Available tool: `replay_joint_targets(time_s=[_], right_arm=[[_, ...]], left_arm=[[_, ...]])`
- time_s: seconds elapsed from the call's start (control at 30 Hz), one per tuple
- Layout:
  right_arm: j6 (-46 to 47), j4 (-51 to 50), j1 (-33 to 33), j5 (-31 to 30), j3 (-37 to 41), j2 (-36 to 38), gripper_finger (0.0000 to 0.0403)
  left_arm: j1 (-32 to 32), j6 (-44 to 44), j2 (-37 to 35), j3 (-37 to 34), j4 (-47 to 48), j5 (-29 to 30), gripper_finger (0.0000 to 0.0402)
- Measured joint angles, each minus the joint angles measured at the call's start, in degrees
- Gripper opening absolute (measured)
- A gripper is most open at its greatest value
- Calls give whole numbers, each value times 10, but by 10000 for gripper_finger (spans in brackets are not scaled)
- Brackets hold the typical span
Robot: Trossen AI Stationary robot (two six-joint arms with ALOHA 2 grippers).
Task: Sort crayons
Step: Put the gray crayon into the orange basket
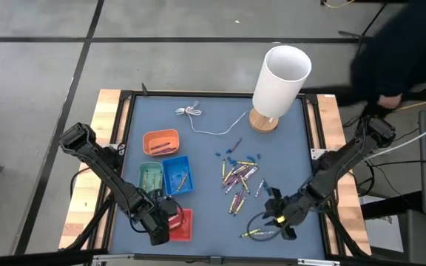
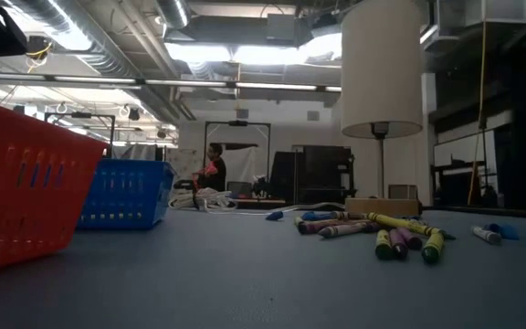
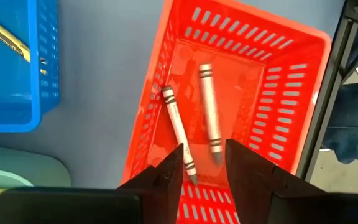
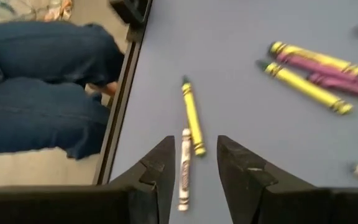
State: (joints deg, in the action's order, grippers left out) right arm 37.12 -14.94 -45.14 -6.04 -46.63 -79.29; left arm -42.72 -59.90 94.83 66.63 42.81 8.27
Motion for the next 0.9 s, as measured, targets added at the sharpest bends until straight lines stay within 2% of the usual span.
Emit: replay_joint_targets(time_s=[0.23, 0.43, 0.9], right_arm=[[2, 47, -39, -1, 0, -62, 117], [5, 49, -49, -28, 0, -99, 117], [6, 50, -48, 6, 0, -137, 117]], left_arm=[[0, 0, 0, 0, 0, 0, 104], [0, 0, 0, 0, 0, 0, 104], [0, 0, 0, 0, 0, 0, 104]])
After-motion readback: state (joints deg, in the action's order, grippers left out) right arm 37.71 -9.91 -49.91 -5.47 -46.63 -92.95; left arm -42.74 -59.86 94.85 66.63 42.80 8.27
